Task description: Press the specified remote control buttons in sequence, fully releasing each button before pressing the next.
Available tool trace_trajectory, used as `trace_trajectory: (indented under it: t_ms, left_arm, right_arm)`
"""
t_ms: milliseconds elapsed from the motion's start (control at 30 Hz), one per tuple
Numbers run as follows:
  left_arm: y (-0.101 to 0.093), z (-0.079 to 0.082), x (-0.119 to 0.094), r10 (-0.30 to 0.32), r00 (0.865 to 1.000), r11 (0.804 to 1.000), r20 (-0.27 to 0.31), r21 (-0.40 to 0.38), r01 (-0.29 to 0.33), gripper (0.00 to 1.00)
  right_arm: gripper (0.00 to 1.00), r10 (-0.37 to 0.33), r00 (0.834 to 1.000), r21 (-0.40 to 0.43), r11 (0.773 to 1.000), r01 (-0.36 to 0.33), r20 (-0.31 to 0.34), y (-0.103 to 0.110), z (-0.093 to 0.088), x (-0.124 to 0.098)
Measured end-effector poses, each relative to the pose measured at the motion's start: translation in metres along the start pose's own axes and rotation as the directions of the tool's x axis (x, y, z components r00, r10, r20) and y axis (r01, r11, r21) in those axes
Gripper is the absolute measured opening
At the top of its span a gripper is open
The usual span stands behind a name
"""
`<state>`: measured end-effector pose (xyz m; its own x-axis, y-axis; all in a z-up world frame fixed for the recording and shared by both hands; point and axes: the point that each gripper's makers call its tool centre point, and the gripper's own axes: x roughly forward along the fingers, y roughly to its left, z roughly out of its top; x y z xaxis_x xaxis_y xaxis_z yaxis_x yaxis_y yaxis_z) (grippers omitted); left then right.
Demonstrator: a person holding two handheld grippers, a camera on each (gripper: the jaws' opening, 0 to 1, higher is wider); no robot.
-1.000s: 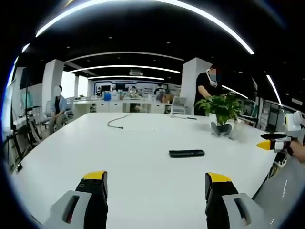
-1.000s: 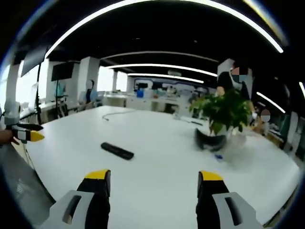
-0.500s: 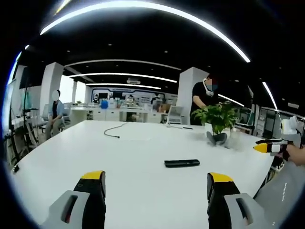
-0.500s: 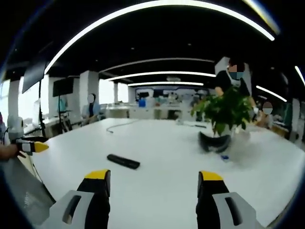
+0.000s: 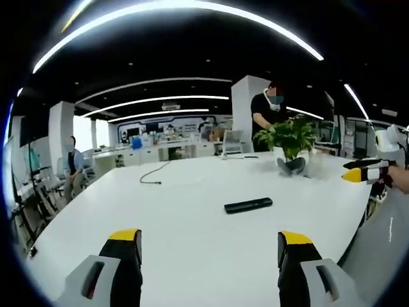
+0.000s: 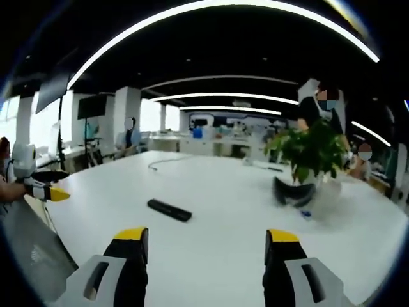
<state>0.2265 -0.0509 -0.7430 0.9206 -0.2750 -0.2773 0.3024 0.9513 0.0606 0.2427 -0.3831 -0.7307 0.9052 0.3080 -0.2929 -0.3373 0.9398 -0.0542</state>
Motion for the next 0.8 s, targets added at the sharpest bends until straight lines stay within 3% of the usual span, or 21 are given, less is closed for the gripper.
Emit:
trace_trajectory:
  t_ms: [100, 167, 267, 400, 533, 633, 700, 733, 767, 800]
  left_arm:
    - [-0.005, -0.012, 0.002, -0.026, 0.997, 0.999, -0.073, 0.019, 0.028, 0.93]
    - [-0.007, -0.017, 0.004, -0.040, 0.994, 0.999, -0.098, 0.030, 0.043, 0.93]
    - [-0.014, -0.016, 0.004, -0.082, 0.993, 0.996, -0.090, 0.020, 0.084, 0.93]
    - [-0.028, -0.025, 0.004, -0.157, 0.975, 0.987, -0.155, -0.004, 0.159, 0.94]
    - [-0.034, -0.023, 0.005, -0.167, 0.969, 0.978, -0.180, 0.093, 0.186, 0.96]
    - [-0.056, -0.028, 0.004, -0.270, 0.935, 0.955, -0.229, 0.059, 0.290, 0.96]
    - [-0.068, -0.035, 0.001, -0.332, 0.900, 0.929, -0.284, 0.070, 0.364, 0.94]
    - [-0.075, -0.036, 0.000, -0.372, 0.874, 0.900, -0.313, 0.109, 0.422, 0.92]
    - [-0.079, -0.035, 0.000, -0.392, 0.862, 0.883, -0.321, 0.132, 0.451, 0.89]
    - [-0.082, -0.030, 0.004, -0.403, 0.862, 0.870, -0.308, 0.163, 0.465, 0.88]
  right_arm:
    - [0.76, -0.019, 0.996, -0.004, 1.000, 0.019, -0.084, -0.004, -0.016, 0.002]
    - [0.75, -0.016, 0.998, 0.010, 1.000, 0.016, -0.057, -0.005, -0.012, 0.000]
    - [0.74, -0.055, 0.998, 0.047, 0.997, 0.055, -0.003, -0.014, -0.003, -0.005]
    - [0.75, -0.085, 0.991, 0.034, 0.995, 0.089, -0.104, -0.019, -0.020, -0.002]
    - [0.73, -0.061, 0.994, -0.027, 0.998, 0.059, -0.094, -0.010, -0.016, -0.001]
    - [0.72, -0.070, 0.992, -0.039, 0.997, 0.066, -0.110, -0.012, -0.018, 0.000]
    - [0.72, -0.076, 0.990, -0.036, 0.997, 0.072, -0.116, -0.014, -0.020, -0.001]
    - [0.71, -0.076, 0.990, -0.034, 0.997, 0.072, -0.119, -0.013, -0.020, -0.001]
    - [0.71, -0.073, 0.990, -0.031, 0.997, 0.070, -0.120, -0.013, -0.021, -0.001]
    - [0.70, -0.068, 0.990, -0.030, 0.997, 0.065, -0.122, -0.012, -0.021, 0.000]
